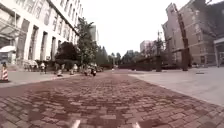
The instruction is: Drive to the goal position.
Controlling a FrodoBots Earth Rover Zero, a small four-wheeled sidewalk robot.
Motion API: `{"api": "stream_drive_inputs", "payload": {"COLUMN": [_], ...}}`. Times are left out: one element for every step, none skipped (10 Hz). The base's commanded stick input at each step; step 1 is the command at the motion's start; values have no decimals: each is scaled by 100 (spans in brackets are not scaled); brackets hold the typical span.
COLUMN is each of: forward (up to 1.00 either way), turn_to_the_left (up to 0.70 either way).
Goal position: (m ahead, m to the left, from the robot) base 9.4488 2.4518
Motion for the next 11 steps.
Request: {"api": "stream_drive_inputs", "payload": {"forward": [45,45,45,45,45,45,67,70,70,70,70], "turn_to_the_left": [0,0,0,0,0,0,0,0,0,0,0]}}
